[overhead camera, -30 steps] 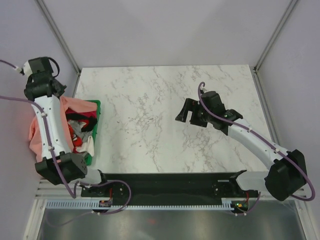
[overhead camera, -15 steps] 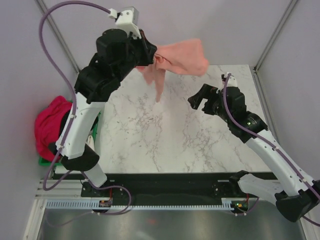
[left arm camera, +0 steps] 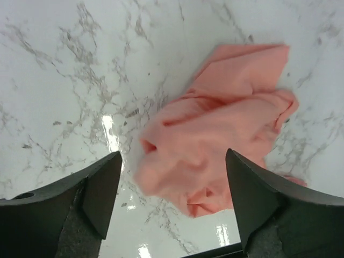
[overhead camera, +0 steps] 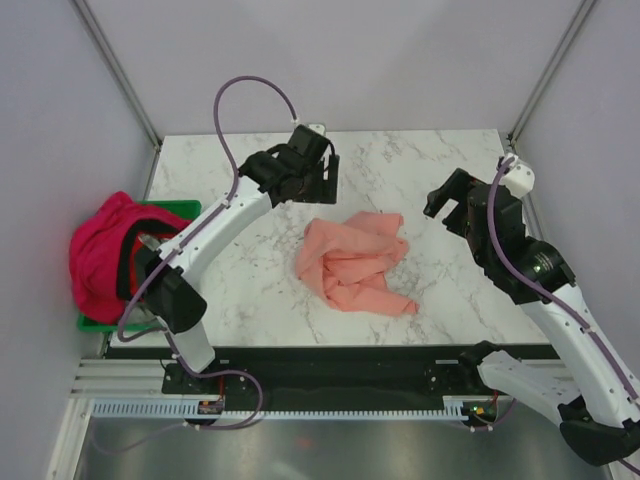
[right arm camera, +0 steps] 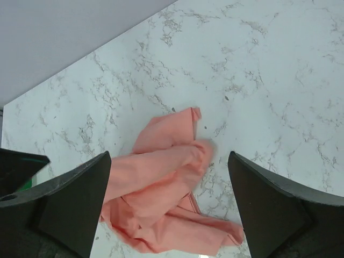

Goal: Fold and stack the t-shirts
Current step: Move the tshirt to the center of the board, then flatten the tshirt out

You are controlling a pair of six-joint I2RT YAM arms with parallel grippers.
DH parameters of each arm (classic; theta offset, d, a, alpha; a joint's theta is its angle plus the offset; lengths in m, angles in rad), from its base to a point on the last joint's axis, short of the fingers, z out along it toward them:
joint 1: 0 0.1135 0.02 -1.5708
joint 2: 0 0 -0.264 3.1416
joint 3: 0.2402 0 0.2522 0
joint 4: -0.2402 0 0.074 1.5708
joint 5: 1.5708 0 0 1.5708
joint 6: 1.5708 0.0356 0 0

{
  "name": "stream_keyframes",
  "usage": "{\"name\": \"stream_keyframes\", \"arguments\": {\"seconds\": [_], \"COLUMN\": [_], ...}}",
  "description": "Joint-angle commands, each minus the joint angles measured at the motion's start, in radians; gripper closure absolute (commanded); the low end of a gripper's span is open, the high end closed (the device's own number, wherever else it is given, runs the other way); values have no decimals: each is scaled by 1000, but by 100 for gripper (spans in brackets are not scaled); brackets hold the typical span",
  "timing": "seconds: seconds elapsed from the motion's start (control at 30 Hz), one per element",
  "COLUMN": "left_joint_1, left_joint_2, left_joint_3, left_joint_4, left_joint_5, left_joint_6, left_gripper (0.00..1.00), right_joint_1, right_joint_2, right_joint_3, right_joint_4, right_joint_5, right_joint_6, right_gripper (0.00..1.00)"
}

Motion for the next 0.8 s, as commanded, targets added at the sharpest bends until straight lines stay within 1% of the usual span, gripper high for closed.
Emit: {"name": "stream_keyframes", "arguments": {"seconds": [0.0,0.03,0.07,0.1,0.17,0.2,0.23,0.27,0.3,0.33,0.37,0.4,0.43,0.47,0.5,0.57,0.63,0.77], "left_joint_1": [-5,-10,-13,-13,-13,-13,-13,-13,-13,-13,-13,-13,-13,-13,-13,-13,-13,-13], "left_joint_2": [24,6,-12,-38,-118,-144,-196,-222,-251,-288,-357,-399,-435,-510,-540,-583,-614,-661], "left_joint_3": [-172,-217,-304,-348,-425,-494,-528,-566,-653,-704,-755,-854,-904,-947,-1017,-1064,-1096,-1151], "left_joint_4": [-19,-12,10,24,46,52,72,86,109,162,193,219,262,276,287,301,299,296], "left_joint_5": [122,119,102,91,73,67,70,79,111,126,143,159,160,156,146,145,156,171], "left_joint_6": [-89,-100,-118,-127,-150,-184,-206,-226,-265,-284,-301,-327,-339,-351,-370,-379,-376,-379], "left_gripper": [13,13,13,13,15,16,18,20,21,23,23,23,24,24,24,24,26,27], "right_joint_1": [-1,-1,-1,1,23,37,53,86,106,126,172,200,229,288,313,344,346,346], "right_joint_2": [46,60,86,94,91,85,83,105,128,154,213,243,275,331,358,420,461,589], "right_joint_3": [1,-11,-22,-32,-123,-165,-246,-276,-295,-313,-312,-309,-290,-278,-252,-238,-233,-186], "right_joint_4": [-33,-33,-27,-17,23,90,126,152,192,212,227,247,257,263,264,276,318,343], "right_joint_5": [-15,-51,-122,-158,-216,-252,-317,-348,-370,-414,-428,-430,-431,-415,-390,-367,-372,-390], "right_joint_6": [22,13,8,5,28,43,62,68,73,73,80,85,91,99,103,106,111,106], "right_gripper": [2,2,4,6,10,10,10,11,11,12,14,16,16,17,17,18,20,21]}}
